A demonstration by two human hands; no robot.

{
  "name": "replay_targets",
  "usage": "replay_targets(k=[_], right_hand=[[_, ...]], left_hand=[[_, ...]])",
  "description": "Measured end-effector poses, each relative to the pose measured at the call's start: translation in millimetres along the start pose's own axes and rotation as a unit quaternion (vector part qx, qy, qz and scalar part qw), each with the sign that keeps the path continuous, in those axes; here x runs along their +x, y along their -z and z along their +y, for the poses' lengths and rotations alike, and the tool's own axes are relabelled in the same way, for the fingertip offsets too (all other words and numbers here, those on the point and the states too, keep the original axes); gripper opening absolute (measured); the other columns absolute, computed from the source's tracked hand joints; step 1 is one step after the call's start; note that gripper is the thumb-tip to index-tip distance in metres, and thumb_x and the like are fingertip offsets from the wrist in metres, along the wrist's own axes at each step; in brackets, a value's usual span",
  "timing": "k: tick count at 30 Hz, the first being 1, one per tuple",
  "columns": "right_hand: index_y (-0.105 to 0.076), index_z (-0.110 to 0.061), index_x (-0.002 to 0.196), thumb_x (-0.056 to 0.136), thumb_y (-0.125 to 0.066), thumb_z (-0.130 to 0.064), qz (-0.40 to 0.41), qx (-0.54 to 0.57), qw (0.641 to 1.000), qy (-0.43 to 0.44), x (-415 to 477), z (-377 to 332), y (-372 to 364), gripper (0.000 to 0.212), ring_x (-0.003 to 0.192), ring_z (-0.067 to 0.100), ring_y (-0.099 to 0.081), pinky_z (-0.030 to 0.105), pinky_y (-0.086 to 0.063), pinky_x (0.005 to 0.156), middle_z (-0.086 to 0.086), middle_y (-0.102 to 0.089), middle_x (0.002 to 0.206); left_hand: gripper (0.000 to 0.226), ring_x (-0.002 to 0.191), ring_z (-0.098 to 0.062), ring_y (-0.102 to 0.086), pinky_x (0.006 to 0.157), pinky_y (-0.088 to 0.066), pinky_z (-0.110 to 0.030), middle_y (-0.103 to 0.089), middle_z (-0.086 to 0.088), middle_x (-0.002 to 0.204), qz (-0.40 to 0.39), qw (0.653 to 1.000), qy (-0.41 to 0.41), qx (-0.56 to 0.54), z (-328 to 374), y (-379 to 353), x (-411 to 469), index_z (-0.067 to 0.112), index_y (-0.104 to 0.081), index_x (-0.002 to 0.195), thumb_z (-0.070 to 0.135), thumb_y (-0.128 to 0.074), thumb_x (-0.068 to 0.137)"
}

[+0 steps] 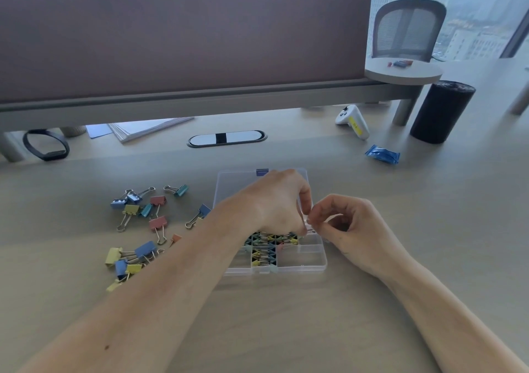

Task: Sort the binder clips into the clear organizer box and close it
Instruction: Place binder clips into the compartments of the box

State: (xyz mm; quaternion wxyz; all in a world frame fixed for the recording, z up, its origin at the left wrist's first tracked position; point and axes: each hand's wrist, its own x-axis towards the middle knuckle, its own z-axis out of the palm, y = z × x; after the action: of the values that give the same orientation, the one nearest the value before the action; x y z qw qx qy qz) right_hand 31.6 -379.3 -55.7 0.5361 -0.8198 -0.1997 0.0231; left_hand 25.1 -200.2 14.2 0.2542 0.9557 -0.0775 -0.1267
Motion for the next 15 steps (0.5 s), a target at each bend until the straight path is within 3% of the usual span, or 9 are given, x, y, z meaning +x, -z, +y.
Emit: replay_targets(k=[5, 10, 15], right_hand=[[-0.075, -0.028, 0.079, 0.089, -0.073, -0.003, 0.003, -0.003, 1.000, 0.002, 0.1, -0.4, 0.1, 0.028, 0.057, 0.009, -0.060, 0.023, -0.046, 0.059, -0.008, -0.076, 0.083], [-0.075, -0.029, 0.079, 0.089, -0.074, -0.004, 0.007, -0.004, 1.000, 0.006, -0.1, 1.0, -0.7, 0.028, 0.060, 0.014, -0.063, 0.028, -0.049, 0.063, -0.008, -0.076, 0.084], [-0.076, -0.029, 0.080, 0.089, -0.073, -0.003, 0.011, -0.007, 1.000, 0.013, 0.5, 2.8, -0.4, 0.028, 0.067, 0.032, -0.068, 0.038, -0.055, 0.066, -0.007, -0.076, 0.085]], left_hand=[[0.024, 0.085, -0.009, -0.072, 0.085, -0.060, -0.039, -0.075, 0.008, 0.086, 0.012, 0.999, -0.012, -0.031, -5.4, 0.4, -2.2, 0.028, -0.070, 0.094, 0.031, -0.087, 0.078], [0.021, 0.081, -0.009, -0.072, 0.081, -0.060, -0.034, -0.075, 0.008, 0.084, 0.032, 0.999, -0.021, -0.035, -7.1, -1.5, -2.2, 0.026, -0.071, 0.090, 0.023, -0.087, 0.078], [0.022, 0.077, -0.002, -0.070, 0.072, -0.055, -0.020, -0.075, 0.010, 0.085, 0.073, 0.996, -0.049, -0.035, -14.1, -8.2, -6.9, 0.024, -0.070, 0.094, 0.023, -0.086, 0.079]])
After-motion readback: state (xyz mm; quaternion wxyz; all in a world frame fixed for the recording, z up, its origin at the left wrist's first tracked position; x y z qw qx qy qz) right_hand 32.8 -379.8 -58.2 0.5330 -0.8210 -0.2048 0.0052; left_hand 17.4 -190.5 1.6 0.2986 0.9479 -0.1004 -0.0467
